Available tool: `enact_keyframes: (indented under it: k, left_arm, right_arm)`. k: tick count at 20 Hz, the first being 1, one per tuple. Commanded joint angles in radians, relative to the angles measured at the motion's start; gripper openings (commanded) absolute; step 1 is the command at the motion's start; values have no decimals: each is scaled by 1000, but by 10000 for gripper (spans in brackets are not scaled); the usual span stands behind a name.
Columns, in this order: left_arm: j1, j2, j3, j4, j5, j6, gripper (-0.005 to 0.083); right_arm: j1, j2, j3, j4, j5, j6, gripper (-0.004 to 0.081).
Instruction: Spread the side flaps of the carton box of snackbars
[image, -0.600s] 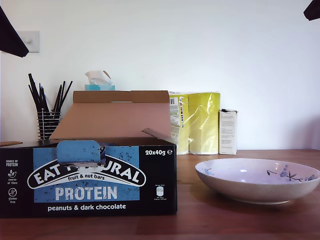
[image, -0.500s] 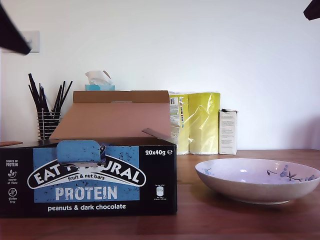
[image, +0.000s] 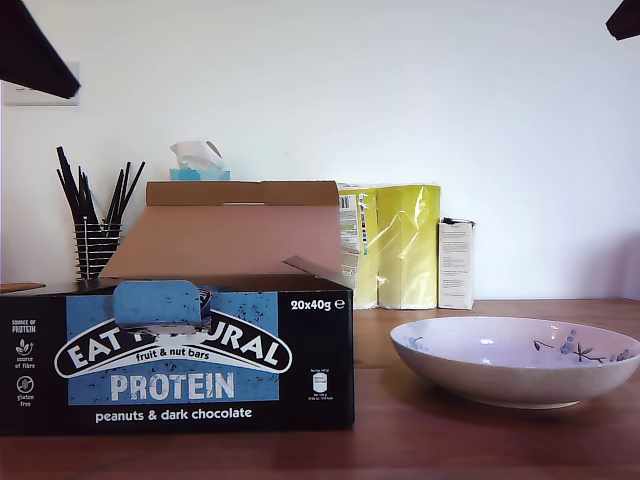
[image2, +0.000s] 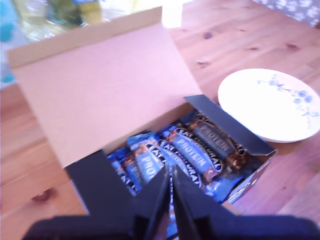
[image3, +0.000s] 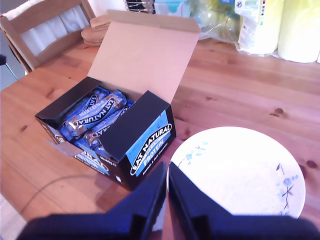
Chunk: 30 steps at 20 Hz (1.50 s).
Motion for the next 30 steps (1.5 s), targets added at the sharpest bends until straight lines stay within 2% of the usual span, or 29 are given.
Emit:
enact_keyframes:
  k: [1, 4, 10, 14, 20, 25, 30]
  left_arm:
    - [-4, 53, 39, 11, 17, 5, -20]
    - [-9, 195, 114, -17, 32, 31, -20]
    - [-11, 525, 325, -175, 13, 31, -20]
    - [-43, 706, 466, -327, -107, 18, -20]
    - [-111, 884, 595, -475, -257, -85, -19]
    - [-140, 990, 611, -519, -296, -138, -19]
    - [-171, 1001, 613, -563, -489, -158, -19]
  right_arm:
    - [17, 12, 22, -18, -14, 1, -13]
    - [66, 38, 56, -59, -17, 0, -13]
    - [138, 110, 71, -51, -11, -2, -13]
    - [152, 151, 71, -50, 7, -27, -13]
    - [155, 167, 71, -31, 18, -35, -13]
    - [155, 169, 71, -23, 18, -56, -13]
    - [155, 169, 71, -21, 18, -74, -13]
